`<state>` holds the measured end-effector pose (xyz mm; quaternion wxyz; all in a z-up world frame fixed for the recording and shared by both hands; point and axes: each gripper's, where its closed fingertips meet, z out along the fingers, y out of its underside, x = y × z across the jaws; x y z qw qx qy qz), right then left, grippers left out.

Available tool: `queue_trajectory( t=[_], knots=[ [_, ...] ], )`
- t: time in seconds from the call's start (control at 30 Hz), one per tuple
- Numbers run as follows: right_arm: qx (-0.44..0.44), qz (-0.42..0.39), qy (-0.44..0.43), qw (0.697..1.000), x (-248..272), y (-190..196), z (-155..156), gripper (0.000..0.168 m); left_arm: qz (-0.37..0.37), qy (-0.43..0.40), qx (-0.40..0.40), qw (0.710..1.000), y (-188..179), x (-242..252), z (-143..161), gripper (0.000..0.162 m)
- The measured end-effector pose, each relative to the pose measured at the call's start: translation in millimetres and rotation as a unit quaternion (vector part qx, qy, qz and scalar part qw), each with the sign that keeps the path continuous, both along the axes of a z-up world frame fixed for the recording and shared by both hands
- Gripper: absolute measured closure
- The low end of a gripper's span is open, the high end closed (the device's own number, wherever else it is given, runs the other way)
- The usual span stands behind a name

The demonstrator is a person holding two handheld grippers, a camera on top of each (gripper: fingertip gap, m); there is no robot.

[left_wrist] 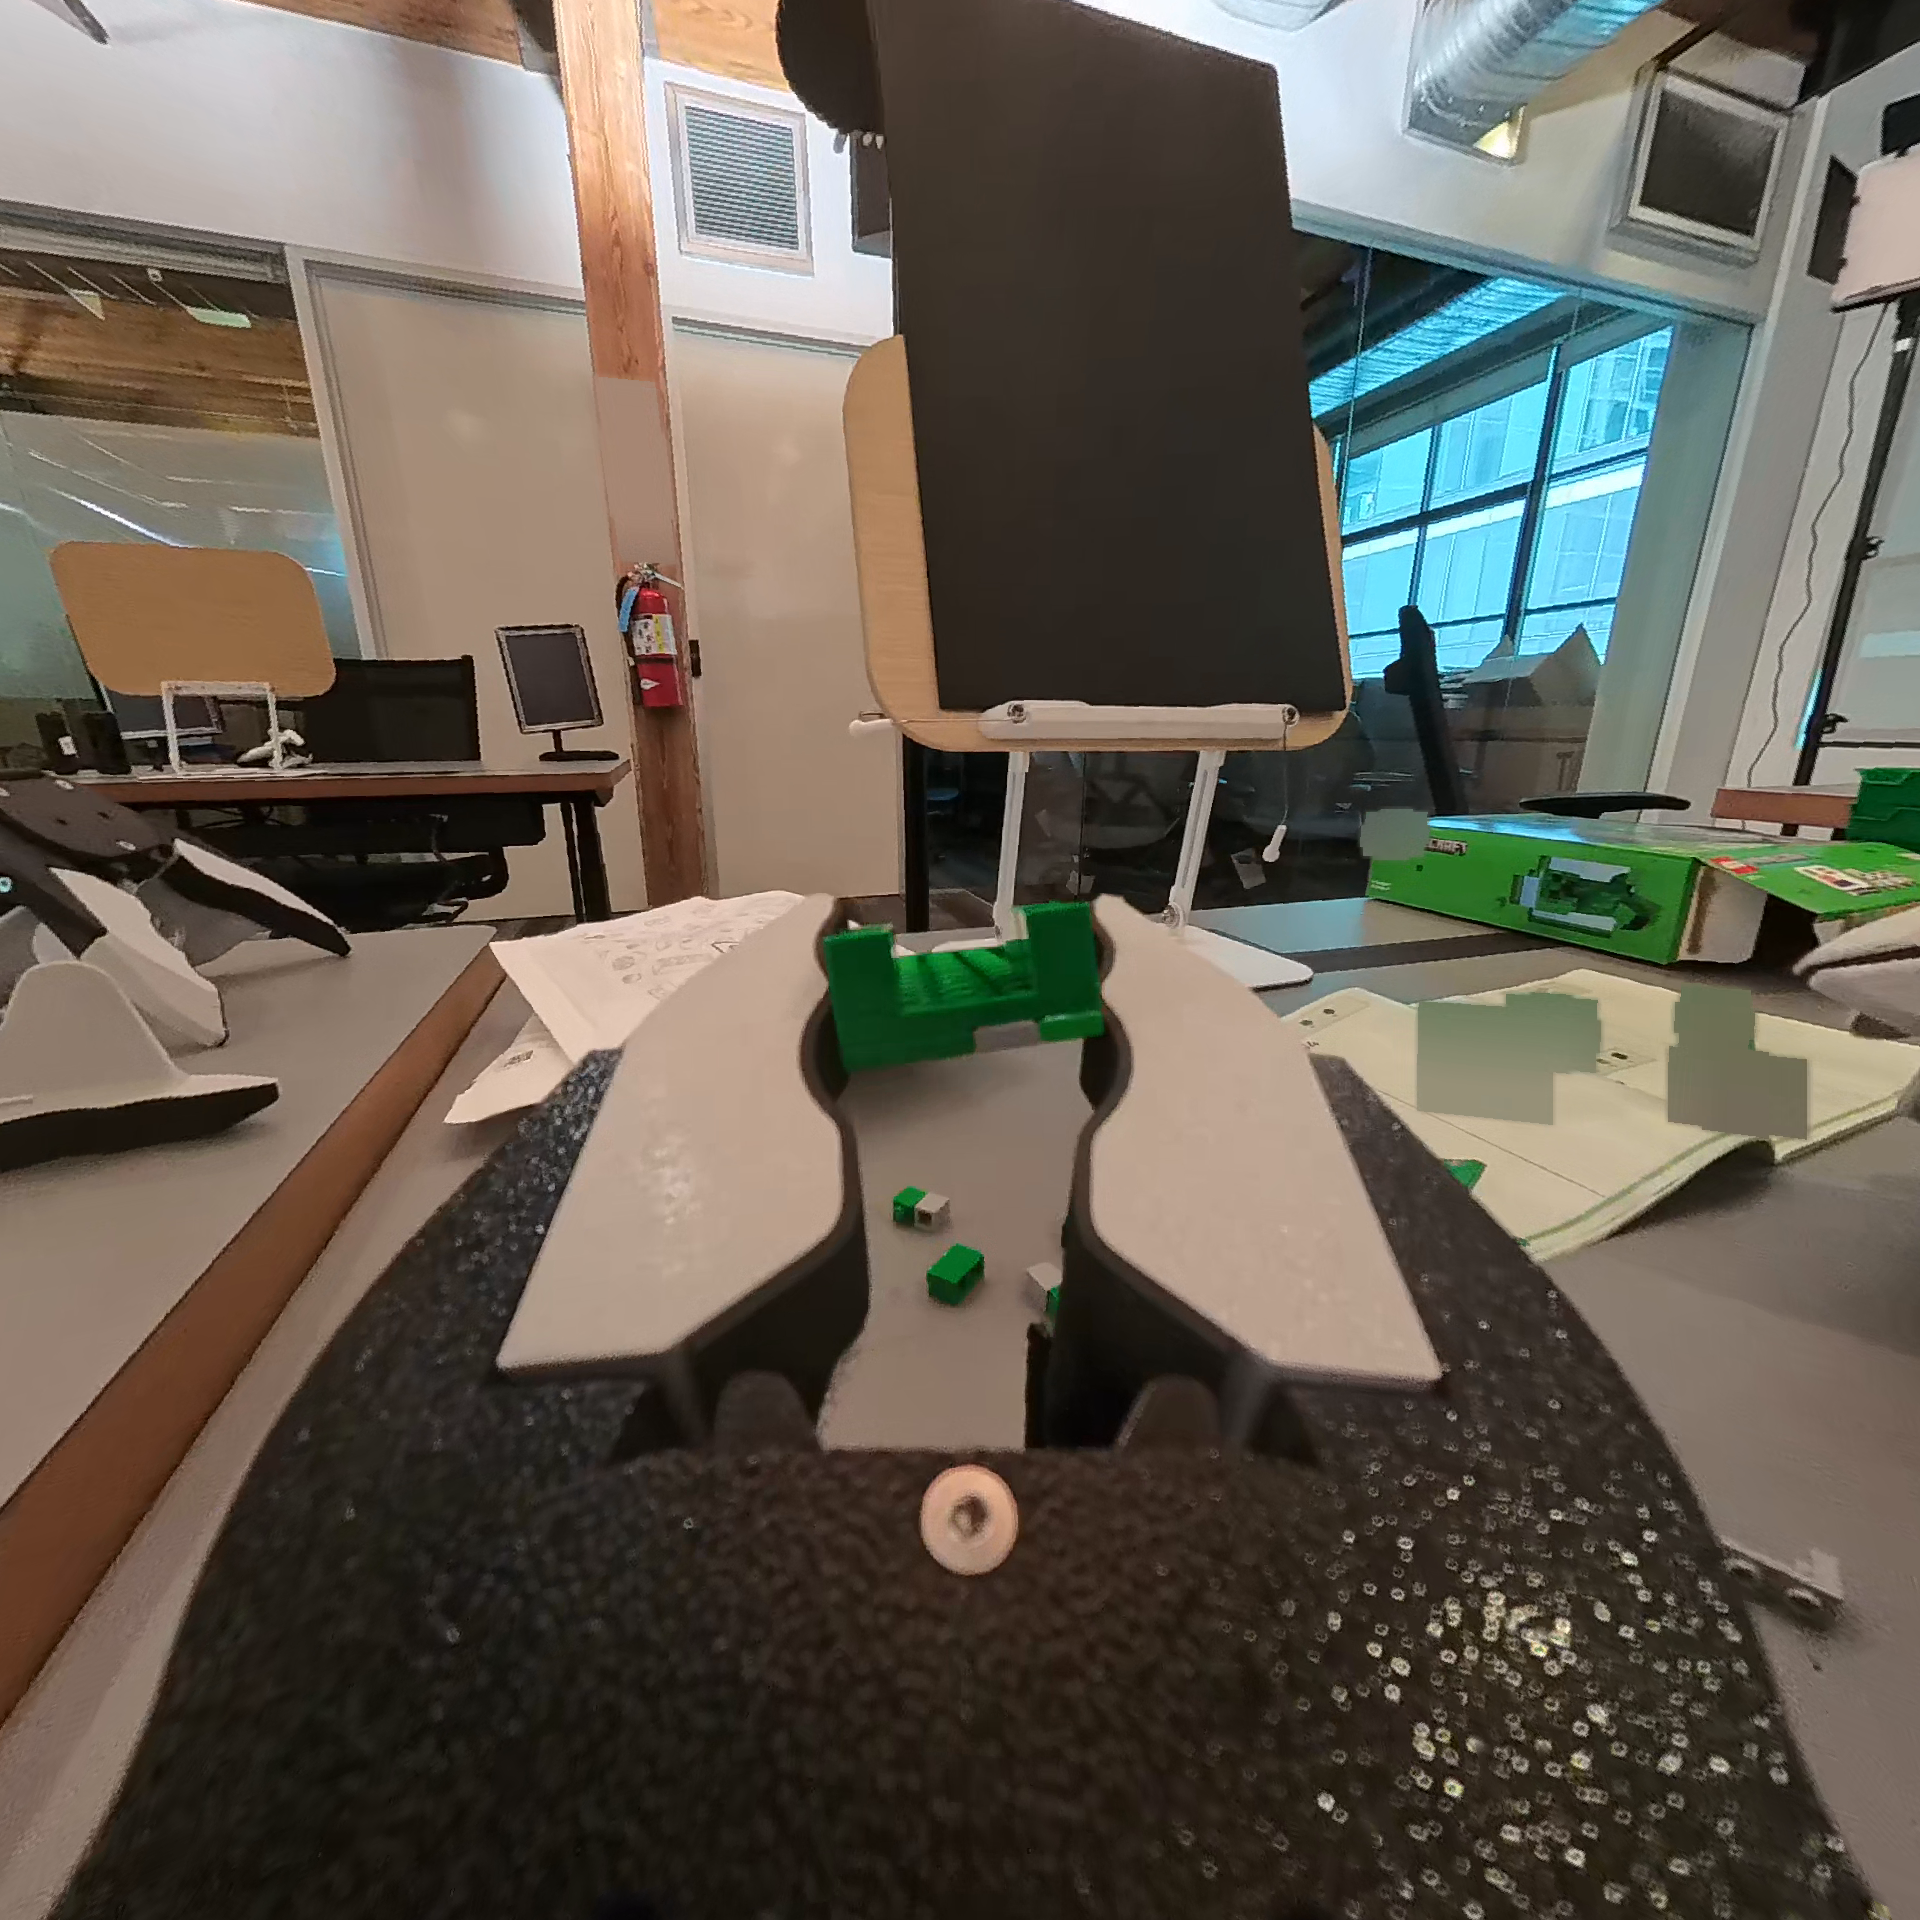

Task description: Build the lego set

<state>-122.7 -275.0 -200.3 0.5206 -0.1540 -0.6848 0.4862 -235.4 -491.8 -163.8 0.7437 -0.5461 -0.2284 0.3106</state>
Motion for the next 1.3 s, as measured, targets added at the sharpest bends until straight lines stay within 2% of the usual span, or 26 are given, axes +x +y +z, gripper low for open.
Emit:
queue_trajectory(
  t=[0.3,0.73,0.87,1.07,1.3],
  knots=[
    [-0.003,0.01,0.001,1.0,-0.8,-4.2,0.2,0.168,-0.005,0.007,0.012,1.0,-2.5,1.6,2.8,0.121],
    [0.003,-0.021,0.001,1.0,-5.0,3.3,-0.5,0.168,-0.031,0.018,0.013,0.999,1.8,7.3,5.0,0.121],
    [0.017,-0.022,0.004,1.0,-4.0,1.4,-1.3,0.168,0.004,0.021,0.008,1.0,-3.6,6.4,4.4,0.121],
    [0.045,-0.012,0.022,0.999,0.5,-5.0,-1.5,0.168,0.017,0.021,-0.026,0.999,2.9,5.8,-0.1,0.121],
    [0.03,-0.013,0.014,0.999,-1.1,-2.4,-0.8,0.168,0.018,0.016,-0.004,1.0,-3.1,4.5,1.9,0.121]
  ],
)
